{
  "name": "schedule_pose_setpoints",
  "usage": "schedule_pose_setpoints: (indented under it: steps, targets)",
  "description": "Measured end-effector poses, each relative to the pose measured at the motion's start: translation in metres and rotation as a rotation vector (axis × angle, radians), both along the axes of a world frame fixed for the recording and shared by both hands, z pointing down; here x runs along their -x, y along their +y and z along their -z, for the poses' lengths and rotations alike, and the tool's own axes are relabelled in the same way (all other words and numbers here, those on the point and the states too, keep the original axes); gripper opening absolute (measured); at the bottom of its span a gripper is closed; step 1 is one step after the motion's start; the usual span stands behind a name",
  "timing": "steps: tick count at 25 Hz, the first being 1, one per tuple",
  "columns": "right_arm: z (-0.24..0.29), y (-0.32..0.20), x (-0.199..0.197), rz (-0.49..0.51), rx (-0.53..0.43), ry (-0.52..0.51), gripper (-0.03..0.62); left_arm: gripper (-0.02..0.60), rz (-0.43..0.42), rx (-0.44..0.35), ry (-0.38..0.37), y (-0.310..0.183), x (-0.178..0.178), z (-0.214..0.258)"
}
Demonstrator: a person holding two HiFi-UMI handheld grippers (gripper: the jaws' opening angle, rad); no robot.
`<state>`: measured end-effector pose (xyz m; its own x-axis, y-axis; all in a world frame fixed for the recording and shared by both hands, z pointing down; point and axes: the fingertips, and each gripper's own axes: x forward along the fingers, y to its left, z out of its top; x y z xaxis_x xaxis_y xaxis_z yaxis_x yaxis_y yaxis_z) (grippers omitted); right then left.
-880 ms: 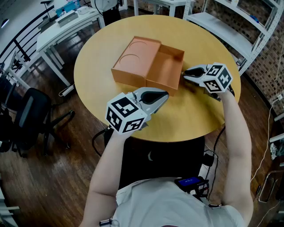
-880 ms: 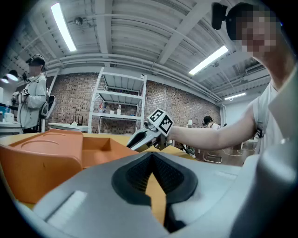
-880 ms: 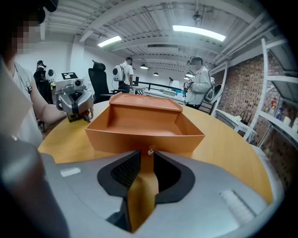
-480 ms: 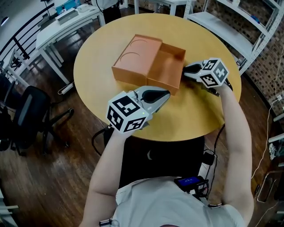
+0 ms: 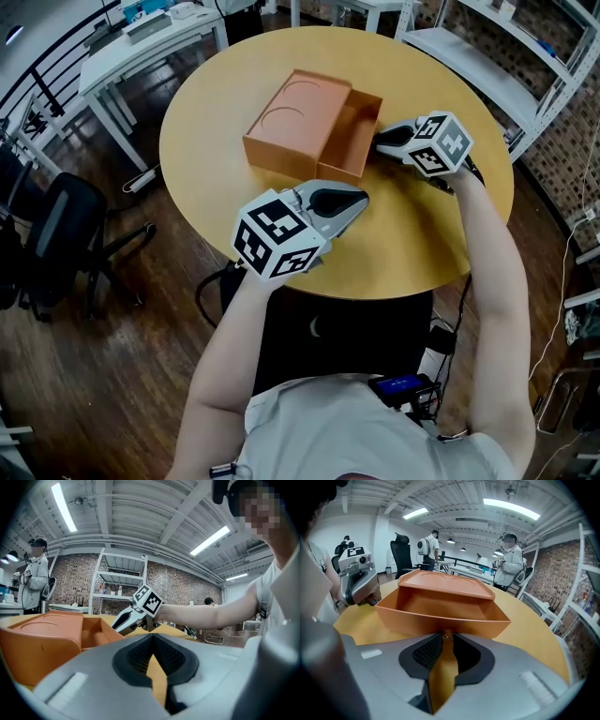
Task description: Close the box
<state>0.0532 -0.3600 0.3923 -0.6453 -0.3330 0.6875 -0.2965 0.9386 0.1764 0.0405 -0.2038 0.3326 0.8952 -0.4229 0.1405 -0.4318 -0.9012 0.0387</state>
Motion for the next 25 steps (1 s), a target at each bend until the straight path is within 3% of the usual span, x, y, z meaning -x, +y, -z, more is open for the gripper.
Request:
schedule_pose_setpoints:
  steps: [14,20,25]
  targets:
    - [-0.002,-0.020,0.073,0.029,0.011,-0.044,0.075,0.000,0.002,0.001,-0.006,-0.001,0.002,-0.002]
    - [-0.003,-0.016,0.080,0.039,0.003,-0.056,0.078,0.000,0.003,0.000,-0.006,-0.001,0.003,-0.003]
    - [0.003,0.005,0.059,0.053,0.010,-0.107,0.117,0.000,0.000,0.002,-0.005,-0.001,0.003,-0.003]
